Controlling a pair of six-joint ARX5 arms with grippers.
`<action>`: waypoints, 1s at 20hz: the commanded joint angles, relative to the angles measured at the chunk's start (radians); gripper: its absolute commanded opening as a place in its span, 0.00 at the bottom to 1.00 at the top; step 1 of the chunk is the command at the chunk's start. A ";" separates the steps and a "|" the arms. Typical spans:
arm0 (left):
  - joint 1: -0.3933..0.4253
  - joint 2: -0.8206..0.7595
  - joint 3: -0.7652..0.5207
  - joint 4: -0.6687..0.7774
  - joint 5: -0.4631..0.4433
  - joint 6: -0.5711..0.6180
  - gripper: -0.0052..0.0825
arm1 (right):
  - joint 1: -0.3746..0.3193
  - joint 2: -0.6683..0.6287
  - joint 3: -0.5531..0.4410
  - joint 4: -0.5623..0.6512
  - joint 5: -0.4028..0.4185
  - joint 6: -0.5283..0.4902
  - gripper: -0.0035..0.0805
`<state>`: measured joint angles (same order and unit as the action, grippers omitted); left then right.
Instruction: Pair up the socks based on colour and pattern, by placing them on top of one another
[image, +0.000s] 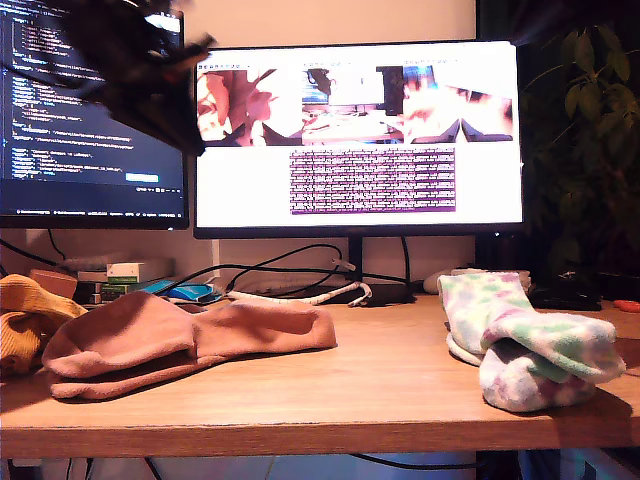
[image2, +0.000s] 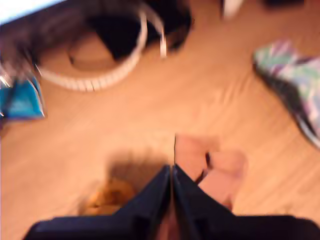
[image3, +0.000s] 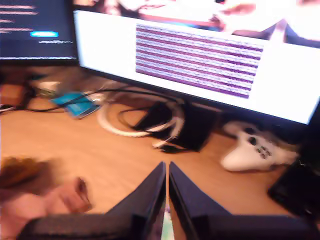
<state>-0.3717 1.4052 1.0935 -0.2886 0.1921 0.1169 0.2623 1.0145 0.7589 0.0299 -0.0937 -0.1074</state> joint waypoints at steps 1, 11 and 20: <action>-0.004 -0.100 -0.147 0.134 -0.011 -0.014 0.03 | -0.016 -0.047 -0.117 0.097 0.002 -0.004 0.03; -0.036 -0.470 -0.490 0.284 -0.053 -0.091 0.03 | 0.006 -0.411 -0.301 -0.020 0.064 0.031 0.03; -0.093 -0.657 -0.528 0.166 -0.122 -0.091 0.03 | 0.019 -0.668 -0.301 -0.209 0.104 0.027 0.03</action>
<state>-0.4599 0.7586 0.5949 -0.1215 0.0750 0.0292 0.2771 0.3386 0.4706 -0.1776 0.0097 -0.0795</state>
